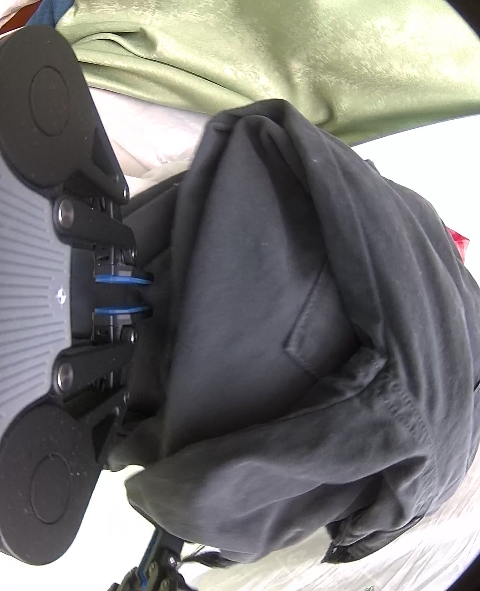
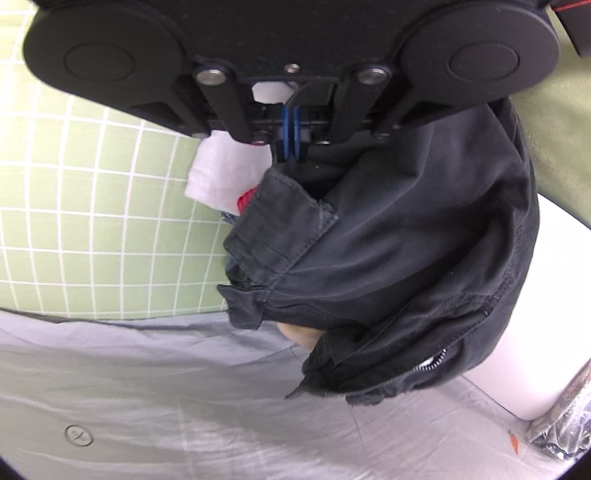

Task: Fold clothes
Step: 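Lift the dark trousers off the pile with both grippers and lay them on the mat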

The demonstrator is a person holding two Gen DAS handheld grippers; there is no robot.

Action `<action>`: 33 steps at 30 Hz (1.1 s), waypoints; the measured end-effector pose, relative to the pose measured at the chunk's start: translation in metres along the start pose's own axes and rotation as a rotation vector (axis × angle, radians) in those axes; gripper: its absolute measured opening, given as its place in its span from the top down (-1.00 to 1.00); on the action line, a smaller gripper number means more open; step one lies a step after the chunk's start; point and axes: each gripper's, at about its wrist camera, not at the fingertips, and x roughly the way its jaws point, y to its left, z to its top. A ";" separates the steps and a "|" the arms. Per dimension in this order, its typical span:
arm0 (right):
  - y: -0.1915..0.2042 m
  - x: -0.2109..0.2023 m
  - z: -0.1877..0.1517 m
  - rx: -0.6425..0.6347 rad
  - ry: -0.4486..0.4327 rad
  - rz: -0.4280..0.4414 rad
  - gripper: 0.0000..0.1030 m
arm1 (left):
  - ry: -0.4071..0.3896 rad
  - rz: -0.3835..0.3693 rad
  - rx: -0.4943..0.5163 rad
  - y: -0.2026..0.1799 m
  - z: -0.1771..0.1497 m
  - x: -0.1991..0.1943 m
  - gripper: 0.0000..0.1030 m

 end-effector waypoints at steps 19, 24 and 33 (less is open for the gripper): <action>-0.062 -0.039 -0.068 -0.133 0.025 -0.272 0.98 | -0.033 -0.023 -0.171 0.074 -0.001 -0.027 0.17; -0.084 -0.035 -0.084 -0.102 0.109 -0.378 0.79 | -0.044 -0.061 -0.171 0.082 0.004 -0.026 -0.03; -0.096 -0.069 -0.033 0.286 -0.138 -0.186 -0.37 | -0.023 -0.110 -0.155 0.043 -0.008 -0.026 -0.04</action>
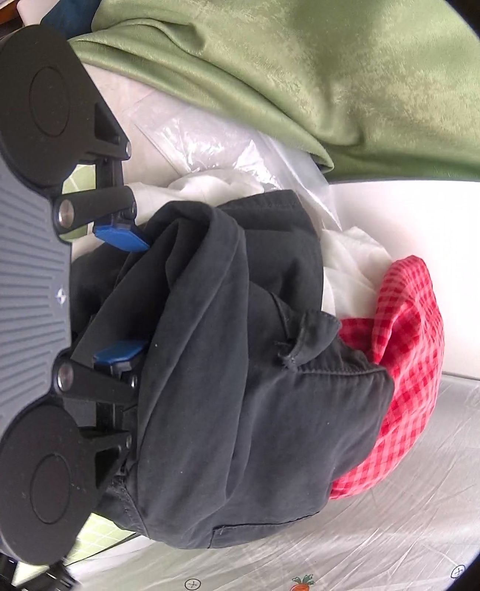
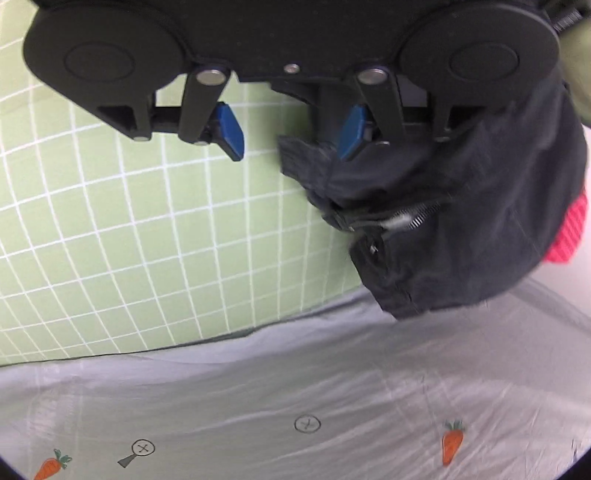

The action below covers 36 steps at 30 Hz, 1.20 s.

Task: Fold clothes
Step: 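Lift the dark trousers off the pile with both grippers and lay them on the mat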

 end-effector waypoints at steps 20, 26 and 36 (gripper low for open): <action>0.026 0.077 0.017 0.555 0.183 0.228 -0.84 | 0.065 0.024 -0.062 -0.021 -0.004 0.020 0.18; 0.054 0.081 0.023 0.310 0.160 0.200 -0.41 | 0.065 0.044 -0.048 -0.025 -0.005 0.020 0.18; 0.061 0.053 0.023 0.143 0.118 0.215 0.71 | 0.057 0.054 -0.013 -0.026 -0.014 0.014 0.33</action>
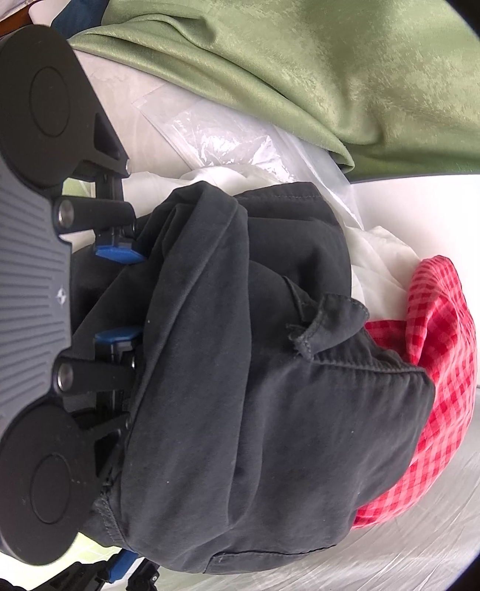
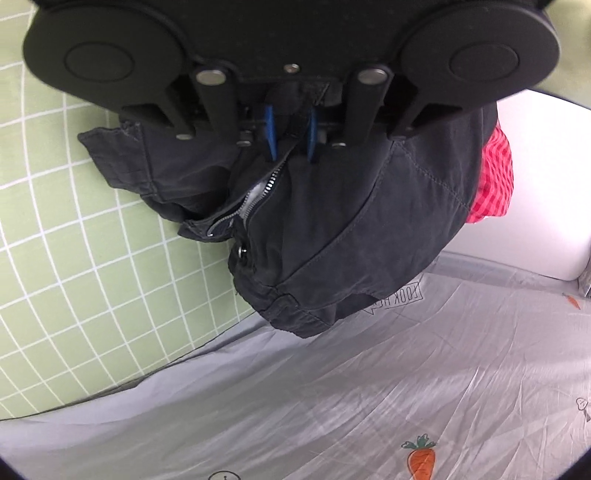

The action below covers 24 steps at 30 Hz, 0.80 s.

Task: Fold clothes
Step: 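Lift the dark trousers off the pile with both grippers and lay them on the mat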

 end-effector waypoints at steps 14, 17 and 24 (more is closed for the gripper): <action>-0.028 -0.033 -0.017 0.121 -0.001 0.033 -0.53 | 0.100 -0.060 -0.044 0.018 -0.033 -0.003 0.23; -0.005 -0.022 -0.018 0.107 0.007 0.082 -0.77 | 0.093 -0.025 -0.075 0.026 -0.030 -0.002 -0.30; 0.014 0.039 -0.023 0.145 0.167 0.013 -0.80 | 0.107 -0.029 -0.096 0.038 -0.019 0.006 -0.40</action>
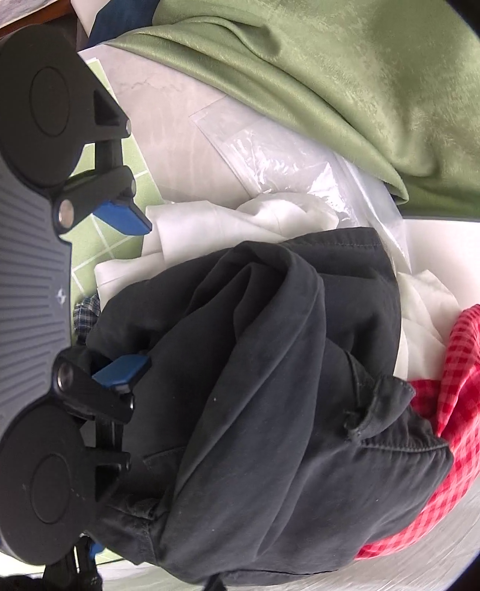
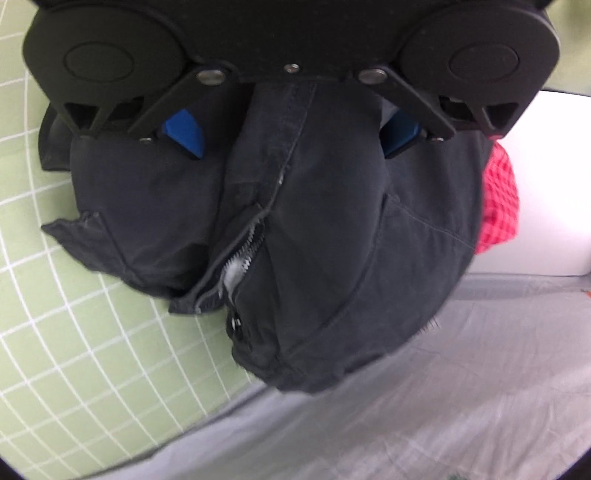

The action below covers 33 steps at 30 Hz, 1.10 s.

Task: Fold clothes
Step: 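Lift the dark trousers off the pile with both grippers and lay them on the mat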

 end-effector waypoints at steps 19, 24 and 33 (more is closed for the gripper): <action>-0.120 -0.188 -0.050 -0.237 -0.285 0.114 0.51 | -0.007 -0.054 0.094 0.007 -0.052 -0.033 -0.36; -0.200 -0.282 -0.058 -0.174 -0.481 -0.060 0.52 | 0.036 -0.090 0.178 -0.018 -0.100 -0.043 -0.36; -0.367 -0.470 -0.081 0.036 -0.803 -0.451 0.54 | 0.070 -0.181 0.313 -0.086 -0.202 -0.082 -0.36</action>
